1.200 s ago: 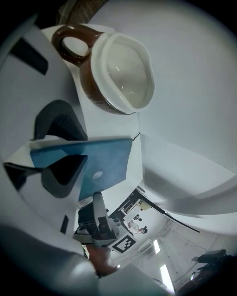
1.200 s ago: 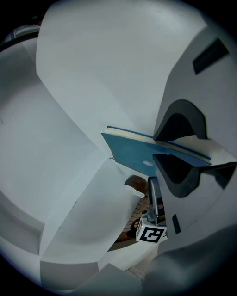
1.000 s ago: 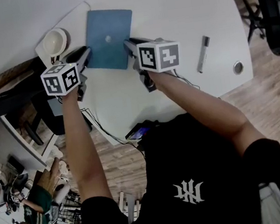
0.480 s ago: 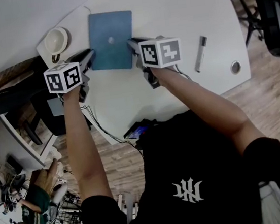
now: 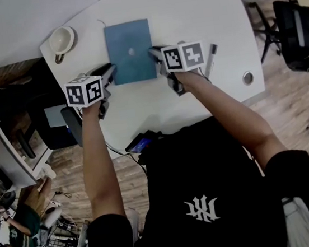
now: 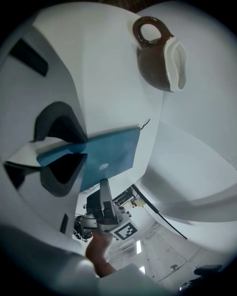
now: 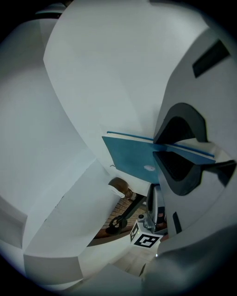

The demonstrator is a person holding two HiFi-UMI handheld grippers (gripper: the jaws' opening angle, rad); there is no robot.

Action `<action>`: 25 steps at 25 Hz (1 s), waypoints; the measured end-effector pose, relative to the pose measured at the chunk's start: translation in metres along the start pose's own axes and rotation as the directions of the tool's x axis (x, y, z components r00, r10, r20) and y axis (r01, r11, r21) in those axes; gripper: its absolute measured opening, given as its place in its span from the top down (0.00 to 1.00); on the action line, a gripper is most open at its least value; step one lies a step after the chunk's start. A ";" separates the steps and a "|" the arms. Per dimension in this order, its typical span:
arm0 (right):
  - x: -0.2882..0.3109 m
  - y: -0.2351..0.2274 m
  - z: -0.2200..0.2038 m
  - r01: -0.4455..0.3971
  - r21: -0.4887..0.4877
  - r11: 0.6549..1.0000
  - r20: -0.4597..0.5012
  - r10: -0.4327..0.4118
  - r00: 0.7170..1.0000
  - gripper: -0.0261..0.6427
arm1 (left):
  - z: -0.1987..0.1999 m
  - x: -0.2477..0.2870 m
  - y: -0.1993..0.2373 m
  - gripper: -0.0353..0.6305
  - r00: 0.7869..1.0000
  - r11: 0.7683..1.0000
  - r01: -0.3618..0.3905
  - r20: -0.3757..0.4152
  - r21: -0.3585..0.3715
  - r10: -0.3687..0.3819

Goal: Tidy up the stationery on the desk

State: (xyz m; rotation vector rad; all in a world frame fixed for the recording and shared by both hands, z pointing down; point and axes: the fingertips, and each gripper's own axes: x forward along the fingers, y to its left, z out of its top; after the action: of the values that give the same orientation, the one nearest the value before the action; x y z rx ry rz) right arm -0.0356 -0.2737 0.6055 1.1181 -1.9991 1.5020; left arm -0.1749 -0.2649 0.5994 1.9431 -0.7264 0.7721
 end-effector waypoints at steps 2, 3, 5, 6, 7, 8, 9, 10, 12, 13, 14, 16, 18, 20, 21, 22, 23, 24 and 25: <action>-0.006 -0.006 -0.006 -0.005 -0.008 1.000 -0.021 0.005 1.000 0.85 | -0.008 0.004 -0.010 0.83 1.000 1.000 0.000 0.001 -0.009 0.000; -0.009 -0.009 -0.008 -0.004 -0.017 1.000 -0.030 0.004 1.000 0.85 | -0.012 0.005 -0.014 0.83 1.000 1.000 -0.004 0.000 -0.011 0.004; -0.015 -0.016 -0.011 0.000 -0.043 0.999 -0.049 -0.003 0.999 0.85 | -0.020 0.009 -0.024 0.83 1.000 1.000 -0.013 -0.008 -0.015 0.013; -0.018 -0.019 -0.012 0.003 -0.054 0.999 -0.058 -0.006 0.998 0.85 | -0.026 0.010 -0.029 0.83 1.000 1.000 -0.014 -0.015 -0.021 0.013; -0.021 -0.022 -0.015 0.004 -0.060 0.998 -0.066 -0.008 0.998 0.85 | -0.033 0.012 -0.034 0.84 1.000 1.000 -0.012 -0.021 -0.029 0.011; -0.023 -0.024 -0.019 0.006 -0.064 0.998 -0.074 -0.010 0.997 0.85 | -0.040 0.013 -0.040 0.84 1.000 0.999 -0.007 -0.025 -0.037 0.006; -0.025 -0.025 -0.024 0.006 -0.067 0.998 -0.082 -0.012 0.997 0.85 | -0.046 0.015 -0.045 0.84 1.000 0.999 0.003 -0.028 -0.047 -0.004; -0.027 -0.026 -0.028 0.008 -0.072 0.997 -0.089 -0.014 0.996 0.85 | -0.052 0.016 -0.050 0.84 0.999 0.998 0.014 -0.029 -0.055 -0.016; -0.031 -0.029 -0.035 0.011 -0.090 0.996 -0.099 -0.020 0.995 0.85 | -0.062 0.018 -0.059 0.84 0.999 0.997 0.030 -0.034 -0.067 -0.032; -0.033 -0.031 -0.037 0.013 -0.098 0.995 -0.102 -0.023 0.994 0.85 | -0.066 0.020 -0.064 0.85 0.998 0.997 0.035 -0.039 -0.071 -0.038; -0.036 -0.033 -0.039 0.014 -0.103 0.995 -0.106 -0.025 0.994 0.85 | -0.071 0.021 -0.069 0.85 0.998 0.996 0.040 -0.047 -0.073 -0.044; -0.041 -0.037 -0.045 0.019 -0.107 0.994 -0.118 -0.032 0.992 0.85 | -0.080 0.024 -0.079 0.85 0.997 0.996 0.050 -0.063 -0.074 -0.054; -0.046 -0.040 -0.052 0.025 -0.106 0.994 -0.129 -0.038 0.991 0.85 | -0.089 0.026 -0.087 0.85 0.995 0.995 0.058 -0.071 -0.079 -0.063; -0.052 -0.042 -0.060 0.028 -0.104 0.994 -0.135 -0.042 0.990 0.85 | -0.095 0.027 -0.094 0.85 0.995 0.994 0.063 -0.074 -0.089 -0.070; -0.055 -0.044 -0.064 0.029 -0.101 0.994 -0.137 -0.043 0.990 0.85 | -0.099 0.028 -0.097 0.85 0.995 0.994 0.065 -0.076 -0.091 -0.072; -0.058 -0.045 -0.069 0.030 -0.098 0.995 -0.138 -0.044 0.990 0.85 | -0.101 0.028 -0.100 0.85 0.994 0.994 0.065 -0.080 -0.088 -0.072; -0.060 -0.047 -0.072 0.031 -0.094 0.995 -0.138 -0.044 0.989 0.85 | -0.104 0.029 -0.102 0.85 0.994 0.995 0.063 -0.085 -0.081 -0.070; -0.062 -0.048 -0.075 0.033 -0.091 0.995 -0.139 -0.046 0.989 0.85 | -0.106 0.029 -0.104 0.85 0.993 0.995 0.061 -0.092 -0.073 -0.068; -0.063 -0.048 -0.078 0.035 -0.092 0.995 -0.143 -0.048 0.989 0.85 | -0.108 0.029 -0.106 0.85 0.993 0.996 0.060 -0.099 -0.067 -0.067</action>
State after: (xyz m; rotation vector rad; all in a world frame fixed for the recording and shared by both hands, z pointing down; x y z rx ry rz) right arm 0.0293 -0.1832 0.6165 0.9800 -1.9126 1.4162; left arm -0.1023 -0.1294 0.6101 1.8466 -0.6176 0.7932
